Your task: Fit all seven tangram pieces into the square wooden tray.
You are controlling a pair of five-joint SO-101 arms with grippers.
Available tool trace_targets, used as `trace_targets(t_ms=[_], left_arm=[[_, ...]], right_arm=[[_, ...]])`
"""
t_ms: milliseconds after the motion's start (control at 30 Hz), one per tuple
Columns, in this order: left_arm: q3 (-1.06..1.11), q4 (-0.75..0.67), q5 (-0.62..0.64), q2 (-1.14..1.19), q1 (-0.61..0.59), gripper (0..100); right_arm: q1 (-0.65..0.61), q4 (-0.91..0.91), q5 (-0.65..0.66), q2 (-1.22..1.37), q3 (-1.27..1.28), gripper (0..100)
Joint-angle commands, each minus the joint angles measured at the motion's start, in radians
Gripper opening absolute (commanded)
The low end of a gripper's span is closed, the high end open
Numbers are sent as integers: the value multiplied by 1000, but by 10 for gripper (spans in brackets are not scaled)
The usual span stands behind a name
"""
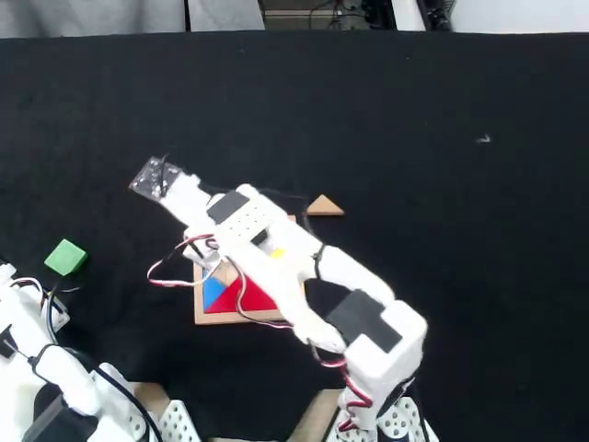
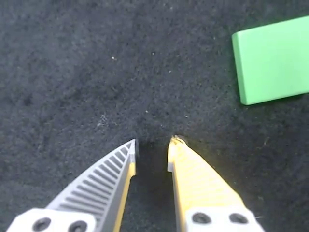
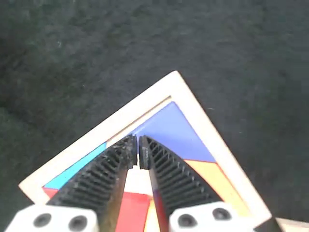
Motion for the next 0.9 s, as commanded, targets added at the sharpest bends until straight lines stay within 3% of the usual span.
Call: trace_targets(t_ms=[0, 167, 300, 533, 867], left_arm=[[-2, -12, -5, -11, 15, 122], [-2, -12, -5, -11, 15, 123], [-2, -12, -5, -11, 15, 123], [-2, -9, -5, -11, 15, 122], [-2, -11, -5, -11, 15, 123]], right_arm=[[52, 37, -11, -157, -1, 11], [137, 35, -12, -366, 102, 11], [109, -41, -11, -410, 265, 11], [-11, -109, -40, -211, 257, 11], [-15, -75, -66, -4, 81, 11]])
